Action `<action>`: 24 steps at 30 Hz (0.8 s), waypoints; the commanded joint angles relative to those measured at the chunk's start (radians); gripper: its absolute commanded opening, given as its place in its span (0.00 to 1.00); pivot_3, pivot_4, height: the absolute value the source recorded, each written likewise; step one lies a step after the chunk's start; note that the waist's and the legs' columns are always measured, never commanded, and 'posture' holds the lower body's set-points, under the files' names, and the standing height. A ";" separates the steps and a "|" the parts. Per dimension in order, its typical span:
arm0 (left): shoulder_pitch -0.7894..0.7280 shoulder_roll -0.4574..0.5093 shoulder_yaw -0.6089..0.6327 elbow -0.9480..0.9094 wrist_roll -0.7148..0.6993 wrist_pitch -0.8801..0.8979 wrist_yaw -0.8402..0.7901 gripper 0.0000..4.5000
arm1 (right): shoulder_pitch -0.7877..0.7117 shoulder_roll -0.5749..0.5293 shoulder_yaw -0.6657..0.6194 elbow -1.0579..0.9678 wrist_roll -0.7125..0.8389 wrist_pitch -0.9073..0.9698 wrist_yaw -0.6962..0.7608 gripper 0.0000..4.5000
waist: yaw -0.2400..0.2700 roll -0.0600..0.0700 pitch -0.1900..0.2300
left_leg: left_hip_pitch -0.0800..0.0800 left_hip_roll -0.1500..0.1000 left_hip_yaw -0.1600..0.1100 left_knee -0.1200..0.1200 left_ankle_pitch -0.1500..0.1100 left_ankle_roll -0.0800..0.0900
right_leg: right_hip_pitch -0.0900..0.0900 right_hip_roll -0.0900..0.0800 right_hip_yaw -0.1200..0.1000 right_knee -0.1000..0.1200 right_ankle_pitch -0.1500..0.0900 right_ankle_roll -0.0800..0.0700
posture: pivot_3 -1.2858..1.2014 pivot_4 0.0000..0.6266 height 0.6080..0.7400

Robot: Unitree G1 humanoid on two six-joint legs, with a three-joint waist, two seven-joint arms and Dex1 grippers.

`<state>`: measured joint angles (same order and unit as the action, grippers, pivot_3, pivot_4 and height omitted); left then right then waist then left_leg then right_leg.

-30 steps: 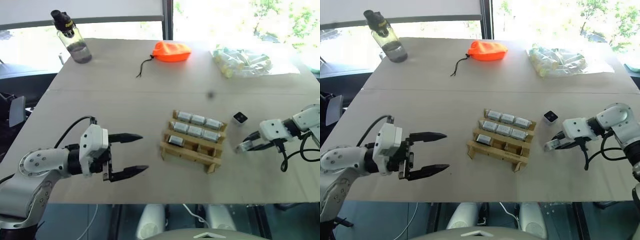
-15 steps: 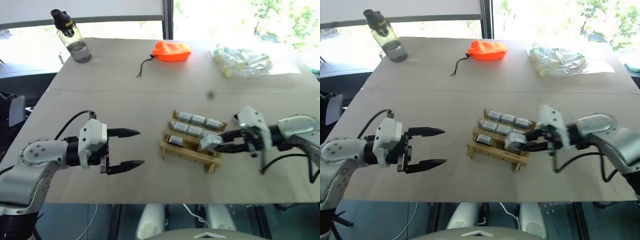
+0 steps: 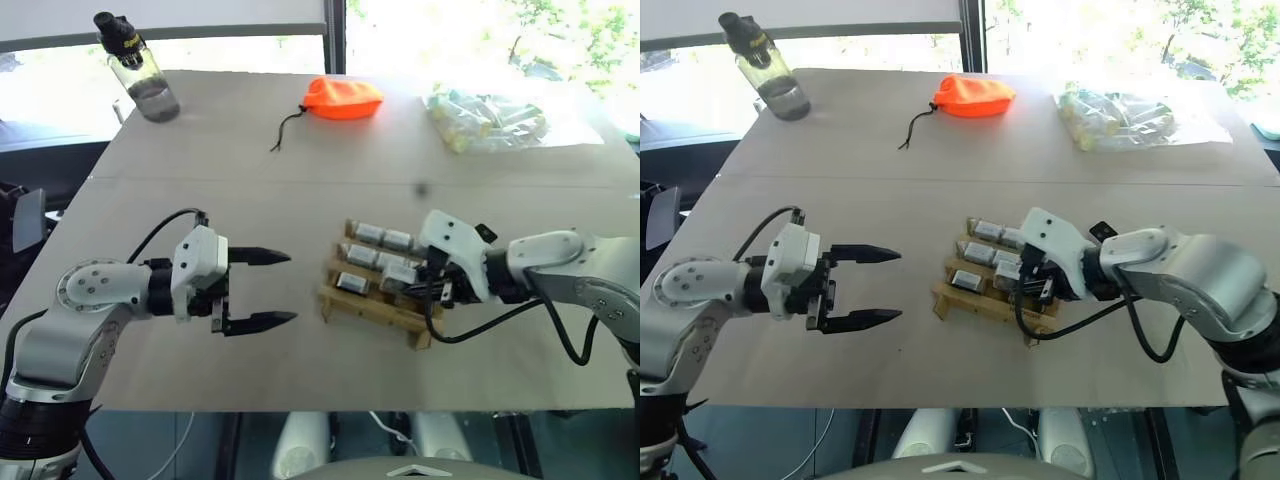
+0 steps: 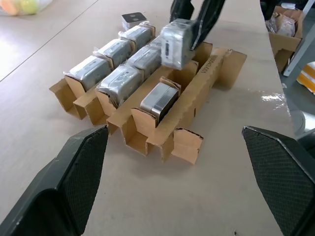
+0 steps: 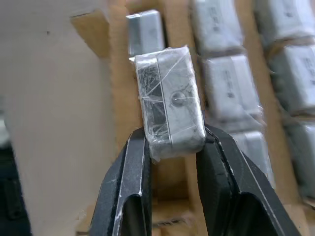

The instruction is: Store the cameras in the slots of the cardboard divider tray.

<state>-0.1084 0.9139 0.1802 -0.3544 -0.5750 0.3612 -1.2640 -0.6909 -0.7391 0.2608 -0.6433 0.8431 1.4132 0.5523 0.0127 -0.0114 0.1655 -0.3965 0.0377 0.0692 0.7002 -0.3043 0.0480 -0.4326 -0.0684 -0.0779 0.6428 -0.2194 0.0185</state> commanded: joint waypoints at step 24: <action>-0.067 -0.003 -0.036 0.033 0.006 -0.031 -0.030 1.00 | -0.049 0.105 -0.017 0.015 -0.052 0.195 -0.109 0.16 | 0.000 0.000 0.000 | 0.000 0.000 -0.001 0.000 0.000 0.000 | 0.000 0.002 0.000 0.000 0.000 0.000 | 0.52 0.24 0.89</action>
<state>-0.1571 0.9099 0.1447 -0.3156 -0.5702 0.3509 -1.2864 -0.7276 -0.6493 0.2601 -0.6401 0.8277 1.5905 0.4775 0.0126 -0.0117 0.1651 -0.3964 0.0377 0.0683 0.7004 -0.3043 0.0480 -0.4324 -0.0668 -0.0782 0.6432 -0.2195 0.0186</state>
